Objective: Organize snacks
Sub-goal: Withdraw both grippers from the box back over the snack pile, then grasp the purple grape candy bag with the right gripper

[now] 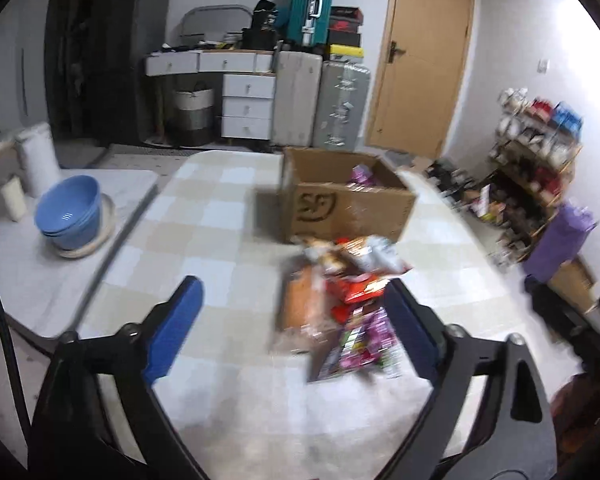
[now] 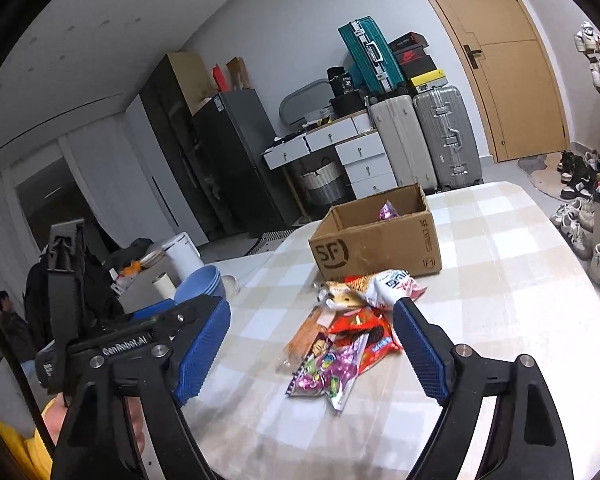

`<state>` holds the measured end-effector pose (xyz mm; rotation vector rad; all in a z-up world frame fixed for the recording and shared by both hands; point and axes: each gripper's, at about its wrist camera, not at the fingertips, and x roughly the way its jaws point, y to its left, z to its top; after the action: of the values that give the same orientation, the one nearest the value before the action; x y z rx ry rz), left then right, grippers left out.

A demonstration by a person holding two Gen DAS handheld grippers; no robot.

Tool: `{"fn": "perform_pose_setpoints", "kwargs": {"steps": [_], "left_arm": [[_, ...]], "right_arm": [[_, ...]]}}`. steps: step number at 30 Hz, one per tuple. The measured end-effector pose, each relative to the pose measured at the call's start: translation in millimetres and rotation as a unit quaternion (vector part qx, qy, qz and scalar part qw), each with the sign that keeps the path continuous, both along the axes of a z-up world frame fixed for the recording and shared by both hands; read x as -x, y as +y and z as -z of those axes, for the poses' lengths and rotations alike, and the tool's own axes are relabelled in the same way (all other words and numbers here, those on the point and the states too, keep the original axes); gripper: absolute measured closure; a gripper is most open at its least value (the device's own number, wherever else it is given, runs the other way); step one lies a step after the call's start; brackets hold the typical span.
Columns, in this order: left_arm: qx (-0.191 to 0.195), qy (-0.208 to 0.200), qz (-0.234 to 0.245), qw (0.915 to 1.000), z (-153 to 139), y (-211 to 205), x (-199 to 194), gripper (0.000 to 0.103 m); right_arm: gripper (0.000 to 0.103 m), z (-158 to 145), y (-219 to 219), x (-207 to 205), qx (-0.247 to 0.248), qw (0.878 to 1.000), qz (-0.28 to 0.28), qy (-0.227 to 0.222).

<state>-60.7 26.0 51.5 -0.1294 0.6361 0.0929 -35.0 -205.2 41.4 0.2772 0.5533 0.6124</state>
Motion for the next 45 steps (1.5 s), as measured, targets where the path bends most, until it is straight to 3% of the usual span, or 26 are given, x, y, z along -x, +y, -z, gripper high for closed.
{"fn": "perform_pose_setpoints", "kwargs": {"steps": [3,13,19,22,25,29,35,40,42,44,45], "left_arm": [[-0.018,-0.004,-0.001,0.9998,12,-1,1,0.001],[-0.006,0.028,0.019,0.9994,43,-7,-19,0.001],[0.022,0.053,0.021,0.9982,68,-2,-34,0.001],[0.029,0.057,0.024,0.9976,76,0,-41,0.001],[0.01,0.054,0.037,0.9978,82,-6,-44,0.001],[0.018,0.058,0.042,0.9972,90,-5,-49,0.001],[0.055,0.079,0.035,0.9947,109,14,-63,0.001],[0.061,0.082,0.033,0.9942,119,22,-71,0.001],[0.07,0.089,0.03,0.9931,124,26,-75,0.001],[0.076,0.096,0.03,0.992,131,29,-80,0.001],[0.076,0.099,0.03,0.9917,134,30,-82,0.001]], "right_arm": [[0.013,8,2,-4,0.002,1.0,0.001,0.007],[0.013,36,6,-22,0.002,0.998,-0.008,0.055],[0.013,53,10,-30,0.01,0.997,-0.008,0.08],[0.013,64,16,-38,0.02,0.995,-0.01,0.101],[0.013,79,23,-47,0.024,0.992,-0.021,0.12],[0.013,105,34,-66,0.022,0.984,-0.033,0.173],[0.031,140,37,-97,-0.009,0.967,-0.03,0.251],[0.032,139,48,-104,-0.001,0.968,-0.046,0.246],[0.039,142,53,-106,-0.001,0.966,-0.053,0.252],[0.055,144,56,-109,0.0,0.965,-0.058,0.256],[0.055,146,57,-110,0.002,0.964,-0.061,0.258]]}}
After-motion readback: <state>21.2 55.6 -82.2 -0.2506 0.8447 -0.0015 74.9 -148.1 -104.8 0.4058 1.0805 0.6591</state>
